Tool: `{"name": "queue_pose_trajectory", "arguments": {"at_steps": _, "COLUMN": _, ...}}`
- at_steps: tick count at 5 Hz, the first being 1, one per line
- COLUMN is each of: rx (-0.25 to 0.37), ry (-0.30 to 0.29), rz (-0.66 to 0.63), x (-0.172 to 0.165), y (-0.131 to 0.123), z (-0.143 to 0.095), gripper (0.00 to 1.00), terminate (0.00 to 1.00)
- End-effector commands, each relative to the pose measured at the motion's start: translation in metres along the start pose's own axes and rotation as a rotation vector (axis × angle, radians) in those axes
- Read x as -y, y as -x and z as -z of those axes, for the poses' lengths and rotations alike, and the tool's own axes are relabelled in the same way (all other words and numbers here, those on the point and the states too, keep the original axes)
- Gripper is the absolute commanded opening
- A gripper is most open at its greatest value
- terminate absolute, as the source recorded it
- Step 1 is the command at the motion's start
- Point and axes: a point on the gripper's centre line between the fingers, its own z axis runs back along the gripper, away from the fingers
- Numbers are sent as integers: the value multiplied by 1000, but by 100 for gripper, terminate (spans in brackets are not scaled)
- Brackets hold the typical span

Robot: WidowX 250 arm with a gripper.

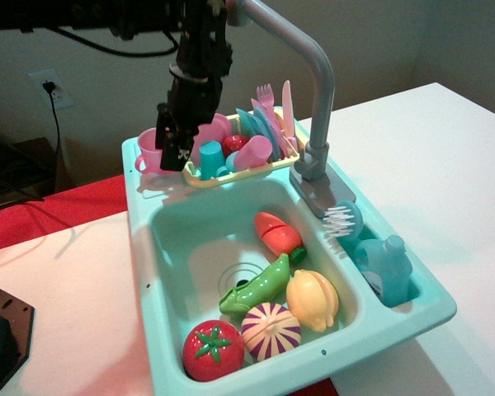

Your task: Put cup from counter to sink

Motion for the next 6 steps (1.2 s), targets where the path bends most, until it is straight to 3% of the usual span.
{"name": "queue_pose_trajectory", "arguments": {"at_steps": 1, "rx": 53, "ry": -30, "rz": -24, "x": -2, "y": 7, "z": -7, "gripper": 0, "terminate": 0}}
{"name": "queue_pose_trajectory", "arguments": {"at_steps": 3, "rx": 83, "ry": -31, "rz": -36, "x": -3, "y": 11, "z": -8, "gripper": 0, "terminate": 0}}
{"name": "queue_pose_trajectory", "arguments": {"at_steps": 4, "rx": 113, "ry": -46, "rz": -27, "x": -3, "y": 13, "z": -22, "gripper": 0, "terminate": 0}}
{"name": "queue_pose_trajectory", "arguments": {"at_steps": 6, "rx": 155, "ry": -64, "rz": 61, "x": 48, "y": -5, "z": -56, "gripper": 0, "terminate": 0}}
